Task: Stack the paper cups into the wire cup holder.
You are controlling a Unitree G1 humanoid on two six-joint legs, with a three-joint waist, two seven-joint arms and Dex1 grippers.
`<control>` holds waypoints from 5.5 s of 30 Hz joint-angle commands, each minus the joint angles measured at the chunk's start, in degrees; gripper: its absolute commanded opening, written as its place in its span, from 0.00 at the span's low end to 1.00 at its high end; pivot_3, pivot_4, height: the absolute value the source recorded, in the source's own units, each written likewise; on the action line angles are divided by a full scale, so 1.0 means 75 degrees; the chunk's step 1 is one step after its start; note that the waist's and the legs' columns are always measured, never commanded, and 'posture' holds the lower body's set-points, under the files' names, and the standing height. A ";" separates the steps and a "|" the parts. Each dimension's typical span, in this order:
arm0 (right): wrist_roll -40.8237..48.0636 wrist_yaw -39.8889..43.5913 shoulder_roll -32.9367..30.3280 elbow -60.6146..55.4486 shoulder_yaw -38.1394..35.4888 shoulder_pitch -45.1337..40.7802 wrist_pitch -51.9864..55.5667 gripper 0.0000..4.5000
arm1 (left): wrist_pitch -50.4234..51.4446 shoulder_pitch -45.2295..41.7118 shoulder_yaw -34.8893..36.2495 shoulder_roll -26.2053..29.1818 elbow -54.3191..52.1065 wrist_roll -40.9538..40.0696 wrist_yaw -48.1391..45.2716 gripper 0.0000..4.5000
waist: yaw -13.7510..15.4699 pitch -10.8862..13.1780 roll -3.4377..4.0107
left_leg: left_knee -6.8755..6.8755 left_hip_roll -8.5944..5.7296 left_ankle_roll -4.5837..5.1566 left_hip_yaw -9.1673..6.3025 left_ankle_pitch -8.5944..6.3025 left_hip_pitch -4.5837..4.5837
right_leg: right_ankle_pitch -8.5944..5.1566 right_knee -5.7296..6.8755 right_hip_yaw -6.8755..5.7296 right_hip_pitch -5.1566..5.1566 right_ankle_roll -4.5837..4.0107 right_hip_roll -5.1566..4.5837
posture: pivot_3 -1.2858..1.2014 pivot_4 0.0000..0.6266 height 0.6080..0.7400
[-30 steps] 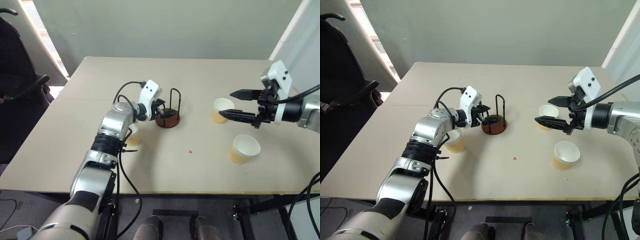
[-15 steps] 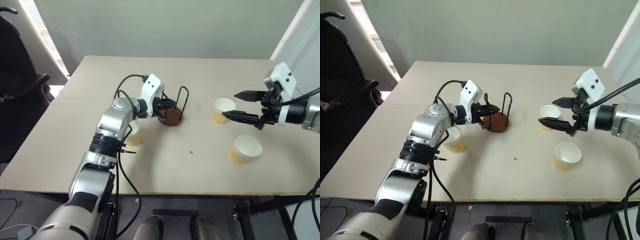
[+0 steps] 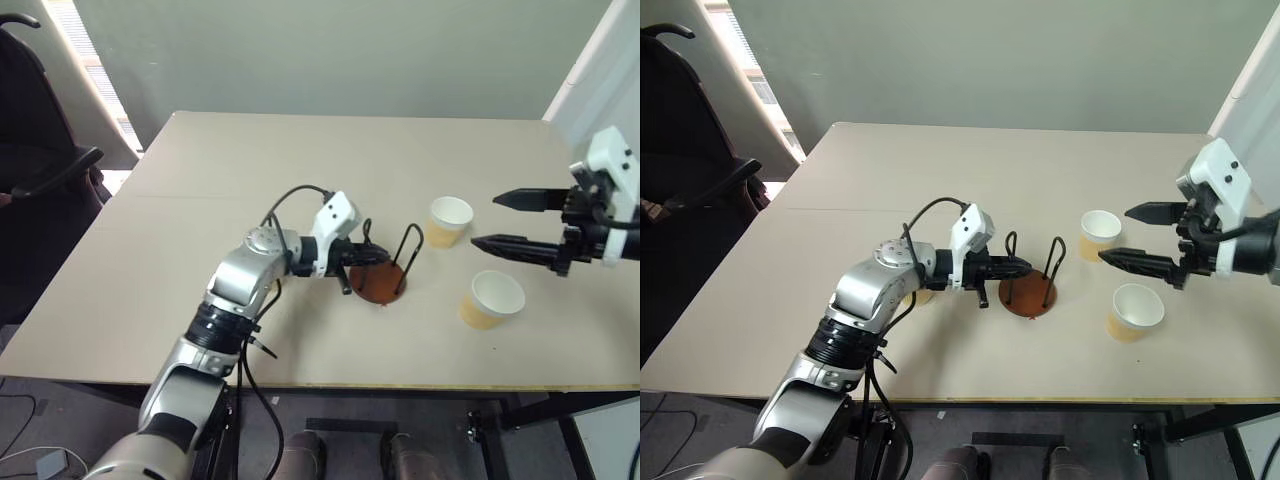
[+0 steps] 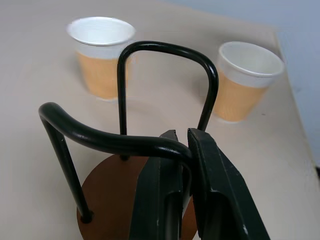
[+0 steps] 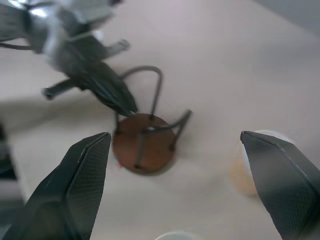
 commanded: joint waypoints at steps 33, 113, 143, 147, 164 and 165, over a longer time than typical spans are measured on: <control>-0.3388 0.1510 0.0660 0.3289 0.3961 -0.2966 -0.3163 0.96 | -0.0518 0.0373 0.0323 0.1009 -0.1124 0.0165 -0.0101 0.99 | -0.0037 0.0000 0.0000 | -0.0003 -0.0012 0.0048 -0.0001 -0.0010 0.0058 | -0.0005 -0.0002 0.0014 0.0053 0.0020 -0.0007 | 0.52 0.24 1.00; -0.5883 0.4777 0.1900 0.2756 0.5637 -0.4332 -0.5078 0.04 | -0.0554 0.0058 0.1952 0.3809 -0.1183 -0.1627 -0.2071 1.00 | -0.0154 0.0004 0.0001 | -0.0014 0.0015 -0.0028 -0.0041 -0.0014 0.0004 | -0.0049 0.0018 -0.0024 -0.0026 -0.0161 0.0016 | 0.52 0.24 1.00; -0.2053 0.2432 0.2060 0.1676 0.2696 -0.4673 0.0230 0.73 | -0.0357 0.1501 0.0486 0.6411 -0.3338 0.0842 -0.1323 1.00 | -0.0190 0.0005 0.0000 | -0.0044 0.0013 -0.0051 -0.0045 0.0004 0.0024 | -0.0065 0.0028 -0.0015 -0.0033 -0.0192 0.0022 | 0.52 0.24 1.00; -0.1871 0.2287 0.2040 0.1685 0.2758 -0.4632 0.0178 0.73 | -0.0712 0.1323 0.0171 0.6294 -0.2860 0.1366 -0.1368 1.00 | -0.0191 0.0005 0.0000 | -0.0050 0.0013 -0.0047 -0.0050 0.0003 0.0030 | -0.0060 0.0035 -0.0013 -0.0035 -0.0201 0.0022 | 0.52 0.24 1.00; -0.1393 0.1752 0.1891 0.1561 0.2711 -0.4329 0.0253 0.74 | -0.2179 0.0638 -0.0548 0.5154 -0.1219 0.2199 -0.2105 0.54 | -0.0185 0.0005 -0.0001 | -0.0068 0.0012 -0.0064 -0.0053 0.0003 0.0005 | -0.0053 0.0031 -0.0017 -0.0062 -0.0191 0.0020 | 0.52 0.24 1.00; -0.1358 0.1713 0.1883 0.1542 0.2681 -0.4290 0.0245 0.74 | -0.2259 0.0639 -0.0536 0.5159 -0.1182 0.2177 -0.2210 0.46 | -0.0185 0.0005 -0.0001 | -0.0068 0.0012 -0.0064 -0.0053 0.0003 0.0004 | -0.0053 0.0031 -0.0017 -0.0062 -0.0190 0.0021 | 0.52 0.24 1.00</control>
